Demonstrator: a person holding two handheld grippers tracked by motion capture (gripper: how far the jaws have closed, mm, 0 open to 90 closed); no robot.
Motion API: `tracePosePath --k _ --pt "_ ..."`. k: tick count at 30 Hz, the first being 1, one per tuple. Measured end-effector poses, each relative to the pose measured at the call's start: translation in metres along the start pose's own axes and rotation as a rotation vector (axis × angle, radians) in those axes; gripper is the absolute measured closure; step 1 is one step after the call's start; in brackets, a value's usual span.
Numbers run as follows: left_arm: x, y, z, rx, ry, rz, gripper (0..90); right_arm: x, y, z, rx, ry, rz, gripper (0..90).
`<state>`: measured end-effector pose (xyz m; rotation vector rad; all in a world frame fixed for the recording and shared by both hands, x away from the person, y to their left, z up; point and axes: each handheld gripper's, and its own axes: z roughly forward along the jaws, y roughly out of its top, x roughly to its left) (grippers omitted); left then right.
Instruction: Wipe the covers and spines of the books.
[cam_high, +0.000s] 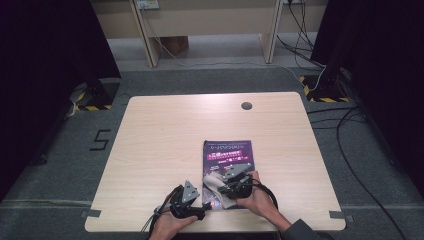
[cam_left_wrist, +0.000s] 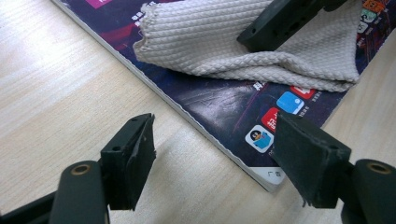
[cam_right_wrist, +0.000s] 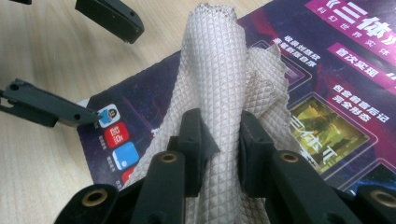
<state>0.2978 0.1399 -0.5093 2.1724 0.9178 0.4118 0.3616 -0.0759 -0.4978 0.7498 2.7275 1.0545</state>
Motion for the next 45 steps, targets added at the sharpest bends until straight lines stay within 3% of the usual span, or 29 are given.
tracePosePath --k 5,15,25,34,38,45 --pt "0.000 0.000 0.000 -0.001 0.001 0.000 28.8 -0.005 -0.007 -0.007 0.003 -0.012 0.014 75.1" --pt "0.000 0.000 0.000 0.000 0.001 0.001 28.8 -0.037 -0.026 -0.028 -0.006 -0.085 0.098 76.7" --pt "0.000 0.000 0.000 0.000 0.000 0.002 28.8 -0.056 -0.032 -0.040 -0.009 -0.148 0.146 78.8" --pt "0.000 0.000 0.000 -0.001 -0.001 0.001 28.8 -0.082 -0.037 -0.068 -0.088 -0.245 0.203 78.8" --pt "0.000 0.000 0.000 -0.001 -0.001 0.001 28.8 -0.096 -0.043 -0.080 -0.103 -0.303 0.248 78.7" --pt "0.001 0.000 0.000 0.001 -0.004 0.000 28.8 -0.116 -0.056 -0.097 -0.123 -0.365 0.307 78.6"
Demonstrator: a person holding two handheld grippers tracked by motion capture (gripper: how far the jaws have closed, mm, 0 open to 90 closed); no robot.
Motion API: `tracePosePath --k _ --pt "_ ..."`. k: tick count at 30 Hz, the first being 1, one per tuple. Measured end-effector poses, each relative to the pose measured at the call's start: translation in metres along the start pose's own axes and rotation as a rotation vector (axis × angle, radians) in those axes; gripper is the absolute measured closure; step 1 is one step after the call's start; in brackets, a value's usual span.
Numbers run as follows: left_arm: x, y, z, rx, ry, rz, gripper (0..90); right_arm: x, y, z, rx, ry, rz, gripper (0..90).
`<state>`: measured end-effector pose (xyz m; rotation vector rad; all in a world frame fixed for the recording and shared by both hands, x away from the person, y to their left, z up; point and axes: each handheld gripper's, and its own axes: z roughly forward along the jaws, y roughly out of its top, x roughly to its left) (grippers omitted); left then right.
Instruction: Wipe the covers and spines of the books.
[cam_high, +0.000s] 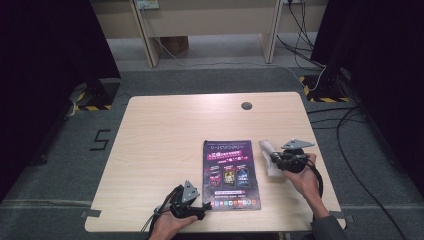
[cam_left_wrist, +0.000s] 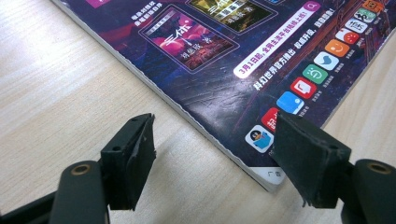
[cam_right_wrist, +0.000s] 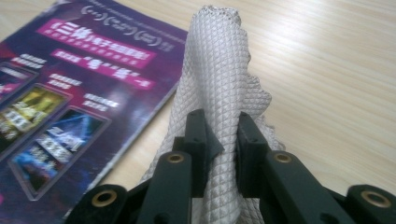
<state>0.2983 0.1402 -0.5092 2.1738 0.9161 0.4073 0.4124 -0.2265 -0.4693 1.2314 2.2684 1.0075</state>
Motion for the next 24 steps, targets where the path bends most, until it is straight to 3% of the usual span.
tracePosePath --k 4,11,20,24 --pt "0.000 0.000 0.000 0.000 0.000 0.000 28.8 -0.010 -0.003 -0.002 0.000 -0.023 0.032 78.5" --pt "0.000 0.000 0.000 0.000 -0.001 -0.001 28.8 -0.021 -0.007 -0.001 0.022 -0.064 0.043 78.2" --pt "0.000 0.000 0.000 0.002 -0.001 -0.002 28.8 -0.038 -0.018 0.005 0.071 -0.081 0.091 77.2" --pt "0.000 0.000 0.000 -0.002 -0.002 -0.004 28.8 -0.039 -0.020 0.010 0.111 -0.077 0.083 74.1"
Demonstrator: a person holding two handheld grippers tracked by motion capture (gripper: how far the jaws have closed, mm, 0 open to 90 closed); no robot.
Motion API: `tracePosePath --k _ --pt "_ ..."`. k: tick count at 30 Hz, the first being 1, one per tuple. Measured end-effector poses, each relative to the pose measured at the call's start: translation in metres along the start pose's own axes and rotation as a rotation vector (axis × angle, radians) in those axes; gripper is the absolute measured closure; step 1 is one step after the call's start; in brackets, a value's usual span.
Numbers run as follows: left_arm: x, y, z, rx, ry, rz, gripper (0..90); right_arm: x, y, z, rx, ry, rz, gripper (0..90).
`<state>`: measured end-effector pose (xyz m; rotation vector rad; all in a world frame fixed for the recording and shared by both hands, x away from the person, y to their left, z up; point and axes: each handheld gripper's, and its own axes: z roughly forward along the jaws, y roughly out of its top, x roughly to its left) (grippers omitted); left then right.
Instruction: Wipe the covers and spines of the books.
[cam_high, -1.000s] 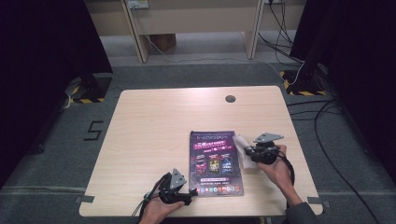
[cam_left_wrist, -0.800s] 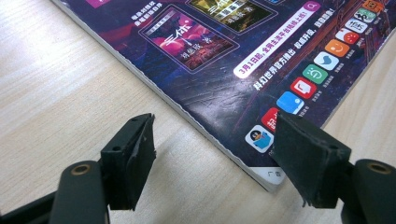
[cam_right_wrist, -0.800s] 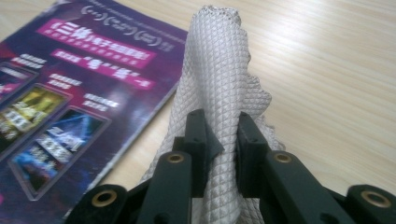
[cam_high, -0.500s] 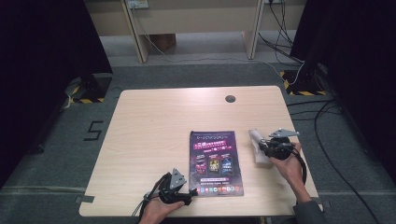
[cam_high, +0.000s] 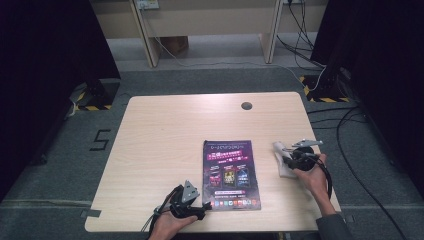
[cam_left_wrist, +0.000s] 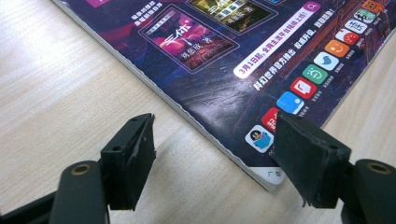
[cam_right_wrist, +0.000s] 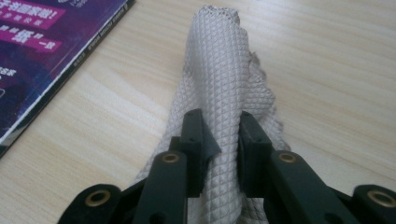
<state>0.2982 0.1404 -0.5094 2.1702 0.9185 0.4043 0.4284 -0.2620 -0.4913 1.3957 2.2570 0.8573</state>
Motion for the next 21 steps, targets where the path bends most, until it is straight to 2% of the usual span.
tracePosePath --k 3,5,7,9,12,14,19,21 --pt "0.000 0.000 0.000 -0.003 0.002 0.000 28.8 0.002 0.000 0.002 0.012 -0.012 0.001 69.0" --pt "0.000 0.000 0.000 -0.002 0.002 0.001 28.8 0.001 0.001 0.001 0.011 -0.023 0.007 62.2" --pt "0.000 0.000 0.000 0.005 0.002 0.001 28.6 0.001 0.001 0.000 -0.009 -0.044 0.023 56.6" --pt "0.001 0.000 0.000 0.001 0.001 -0.007 28.2 -0.001 0.003 -0.005 -0.055 -0.055 0.054 55.2" --pt "0.001 0.000 0.000 0.001 -0.005 -0.011 27.9 -0.001 0.005 -0.013 -0.129 -0.023 0.107 50.0" --pt "0.002 0.001 0.001 -0.002 -0.018 -0.021 27.0 0.001 0.006 -0.015 -0.158 -0.001 0.116 49.2" --pt "0.005 0.003 0.003 -0.011 -0.024 -0.040 23.7 0.020 0.017 -0.019 -0.183 0.049 0.069 48.0" --pt "0.008 0.005 0.005 -0.010 -0.020 -0.039 23.0 0.030 0.020 -0.018 -0.188 0.088 0.060 47.9"
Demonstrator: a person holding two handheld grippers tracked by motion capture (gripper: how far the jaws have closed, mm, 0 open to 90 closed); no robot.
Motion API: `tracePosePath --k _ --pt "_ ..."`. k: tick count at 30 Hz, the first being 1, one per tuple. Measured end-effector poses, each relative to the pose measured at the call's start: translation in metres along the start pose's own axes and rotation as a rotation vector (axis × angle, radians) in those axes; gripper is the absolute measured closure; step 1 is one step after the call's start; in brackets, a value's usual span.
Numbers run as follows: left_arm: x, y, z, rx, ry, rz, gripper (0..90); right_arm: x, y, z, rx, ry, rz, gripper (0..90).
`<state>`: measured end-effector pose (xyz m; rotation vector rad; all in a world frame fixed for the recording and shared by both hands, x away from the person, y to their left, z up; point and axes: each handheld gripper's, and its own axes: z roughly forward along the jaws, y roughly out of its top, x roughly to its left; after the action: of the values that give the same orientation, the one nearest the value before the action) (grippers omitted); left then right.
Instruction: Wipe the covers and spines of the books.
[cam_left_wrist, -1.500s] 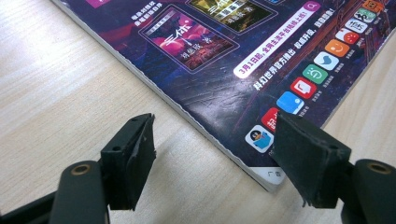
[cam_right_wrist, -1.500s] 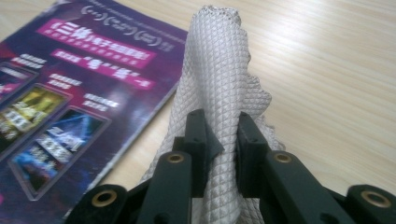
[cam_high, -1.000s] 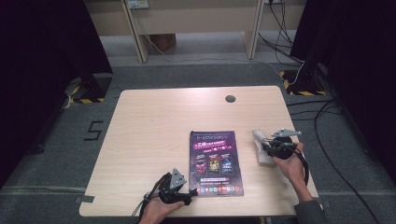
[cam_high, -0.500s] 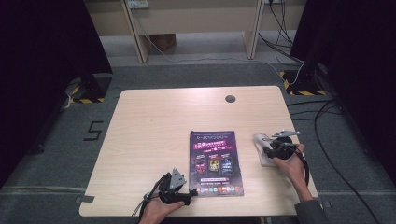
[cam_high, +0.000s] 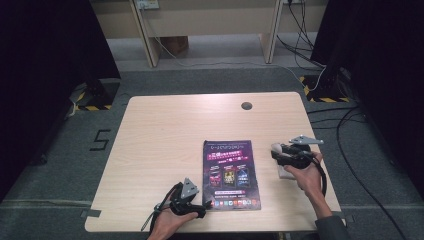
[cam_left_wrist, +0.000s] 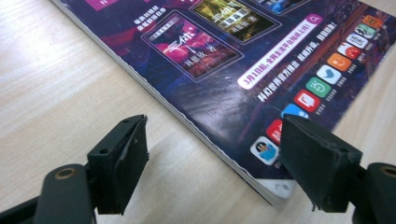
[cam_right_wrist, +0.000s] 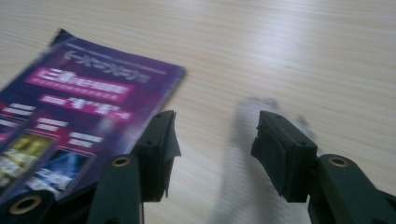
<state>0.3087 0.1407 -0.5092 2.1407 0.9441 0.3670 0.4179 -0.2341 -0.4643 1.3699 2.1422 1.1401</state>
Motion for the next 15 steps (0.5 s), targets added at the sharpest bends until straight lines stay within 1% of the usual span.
tracePosePath --k 2,4,6,8,9,12,15 --pt "0.003 0.002 0.002 0.001 0.003 -0.007 22.7 0.009 0.001 0.004 0.010 0.040 -0.006 47.1" --pt "0.007 0.004 0.004 -0.006 0.004 -0.027 22.7 0.016 0.001 0.008 0.016 0.060 -0.022 47.3" --pt "0.011 0.007 0.007 -0.005 0.006 -0.037 22.7 0.023 0.002 0.015 0.031 0.082 -0.038 47.3" --pt "0.013 0.008 0.010 -0.002 0.016 -0.042 22.5 0.027 0.002 0.020 0.044 0.107 -0.025 47.3" --pt "0.014 0.009 0.012 0.002 0.015 -0.041 22.5 0.030 0.001 0.024 0.050 0.122 -0.012 47.3" --pt "0.016 0.012 0.016 -0.001 0.014 -0.048 22.3 0.035 0.001 0.032 0.064 0.138 -0.013 47.5" --pt "0.017 0.014 0.019 0.001 0.007 -0.045 22.0 0.038 0.001 0.038 0.071 0.162 0.012 47.6"
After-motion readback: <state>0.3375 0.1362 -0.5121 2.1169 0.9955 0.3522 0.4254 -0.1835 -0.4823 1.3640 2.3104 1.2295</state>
